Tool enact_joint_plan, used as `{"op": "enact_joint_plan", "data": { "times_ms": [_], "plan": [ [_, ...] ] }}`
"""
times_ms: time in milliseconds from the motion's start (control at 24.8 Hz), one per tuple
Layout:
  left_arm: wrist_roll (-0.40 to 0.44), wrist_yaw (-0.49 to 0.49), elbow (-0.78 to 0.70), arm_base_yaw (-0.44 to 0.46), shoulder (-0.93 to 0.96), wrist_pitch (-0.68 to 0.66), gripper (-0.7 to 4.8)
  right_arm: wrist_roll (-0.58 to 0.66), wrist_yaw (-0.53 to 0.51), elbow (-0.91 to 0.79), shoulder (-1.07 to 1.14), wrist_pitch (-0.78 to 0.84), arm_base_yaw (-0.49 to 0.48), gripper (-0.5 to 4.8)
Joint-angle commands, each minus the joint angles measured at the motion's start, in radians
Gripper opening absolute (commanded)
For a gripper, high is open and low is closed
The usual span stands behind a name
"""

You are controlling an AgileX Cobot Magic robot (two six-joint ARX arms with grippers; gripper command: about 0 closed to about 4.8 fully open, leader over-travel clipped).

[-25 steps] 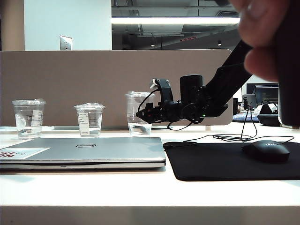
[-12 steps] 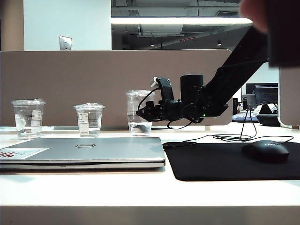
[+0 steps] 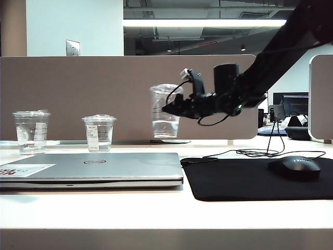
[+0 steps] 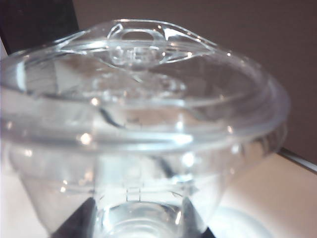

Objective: Pick up the coffee cup on the right and place it on the right side of the laptop.

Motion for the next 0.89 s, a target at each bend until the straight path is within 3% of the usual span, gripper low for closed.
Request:
{"op": "enact_joint_plan", "data": {
  "times_ms": [40,404,889],
  "plan": [
    [0.005,0.0,0.002,0.0,-0.001,0.013,-0.06,0.008,-0.042,0.008,-0.054,-0.047,-0.024,2.34],
    [0.004,0.0,0.002,0.0,-0.001,0.013,-0.06,0.008,-0.123,0.008,-0.109,-0.115,-0.087,2.34],
    [0.004,0.002,0.002,0.0,-0.001,-0.006,-0.05,-0.047,-0.113,0.008,-0.121,-0.097,-0.102,2.34]
  ]
}}
